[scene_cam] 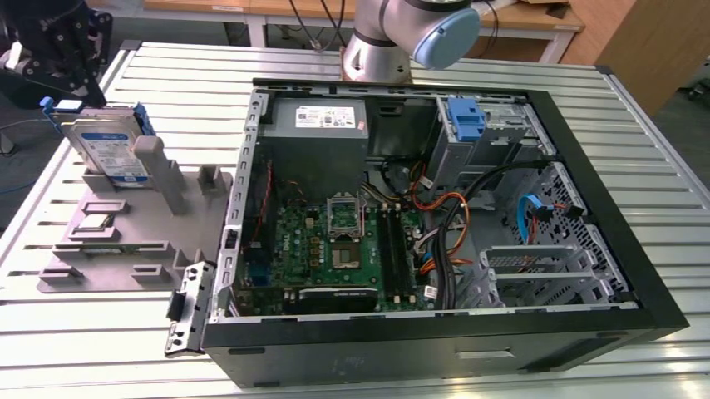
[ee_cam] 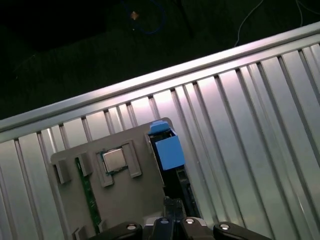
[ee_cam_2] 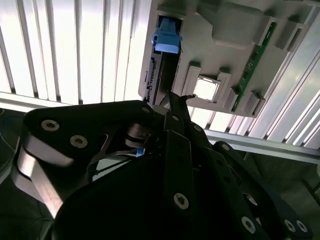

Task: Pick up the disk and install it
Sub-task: 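Pick up the disk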

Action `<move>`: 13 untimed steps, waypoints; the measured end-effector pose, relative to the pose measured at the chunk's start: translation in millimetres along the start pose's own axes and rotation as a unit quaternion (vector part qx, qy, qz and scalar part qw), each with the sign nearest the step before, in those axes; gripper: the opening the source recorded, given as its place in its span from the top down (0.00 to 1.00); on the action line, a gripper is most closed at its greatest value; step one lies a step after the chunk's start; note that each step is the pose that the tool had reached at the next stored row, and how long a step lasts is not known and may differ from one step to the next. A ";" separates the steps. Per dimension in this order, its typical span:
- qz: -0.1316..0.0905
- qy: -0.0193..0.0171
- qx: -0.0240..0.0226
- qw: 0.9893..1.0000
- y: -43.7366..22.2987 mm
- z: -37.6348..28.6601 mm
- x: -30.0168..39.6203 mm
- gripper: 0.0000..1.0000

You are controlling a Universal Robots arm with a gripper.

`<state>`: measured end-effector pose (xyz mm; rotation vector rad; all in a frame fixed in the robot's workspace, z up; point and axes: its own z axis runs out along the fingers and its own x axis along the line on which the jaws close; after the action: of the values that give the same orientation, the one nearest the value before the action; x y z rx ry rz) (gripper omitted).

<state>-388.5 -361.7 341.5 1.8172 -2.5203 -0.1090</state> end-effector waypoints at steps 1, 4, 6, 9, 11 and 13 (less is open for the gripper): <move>-0.007 0.000 0.000 1.000 0.0 0.3 0.0 0.90; -0.017 0.001 0.000 1.000 0.1 0.5 -0.1 0.90; -0.018 0.001 0.000 1.000 0.0 0.5 -0.1 0.90; -0.018 0.001 0.000 1.000 0.0 0.5 -0.1 0.90; -0.018 0.001 0.000 1.000 0.0 0.5 -0.1 0.90; -0.024 0.001 0.000 1.000 0.0 0.7 -0.1 0.90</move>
<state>-388.5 -361.5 340.8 1.8759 -2.4756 -0.1086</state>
